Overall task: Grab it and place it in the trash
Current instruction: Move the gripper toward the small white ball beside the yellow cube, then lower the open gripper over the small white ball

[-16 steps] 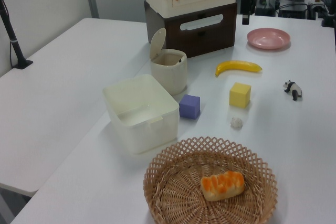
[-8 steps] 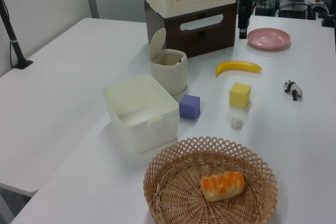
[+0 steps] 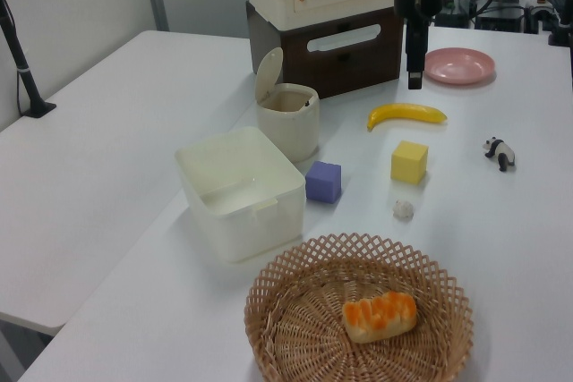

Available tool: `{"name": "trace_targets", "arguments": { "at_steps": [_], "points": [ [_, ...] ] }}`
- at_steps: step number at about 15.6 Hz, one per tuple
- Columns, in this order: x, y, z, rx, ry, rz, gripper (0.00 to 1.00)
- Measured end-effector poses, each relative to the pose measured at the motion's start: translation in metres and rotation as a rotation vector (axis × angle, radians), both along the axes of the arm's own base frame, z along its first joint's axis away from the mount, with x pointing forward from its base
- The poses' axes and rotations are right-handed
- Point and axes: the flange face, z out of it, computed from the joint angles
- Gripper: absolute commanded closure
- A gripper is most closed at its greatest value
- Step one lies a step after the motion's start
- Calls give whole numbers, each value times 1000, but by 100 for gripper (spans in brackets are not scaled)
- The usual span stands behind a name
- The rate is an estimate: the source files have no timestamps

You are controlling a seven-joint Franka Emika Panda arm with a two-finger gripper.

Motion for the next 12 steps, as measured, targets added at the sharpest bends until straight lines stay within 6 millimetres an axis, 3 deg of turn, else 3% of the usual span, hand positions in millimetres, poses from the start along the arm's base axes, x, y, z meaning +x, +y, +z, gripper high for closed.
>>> {"name": "trace_targets", "arguments": {
  "at_steps": [4,8,12],
  "points": [
    [3,1,-20,-14,35,-1,0],
    [14,9,-60,-23,90,-2,0],
    [30,17,-116,-23,78,2,0]
  ]
}}
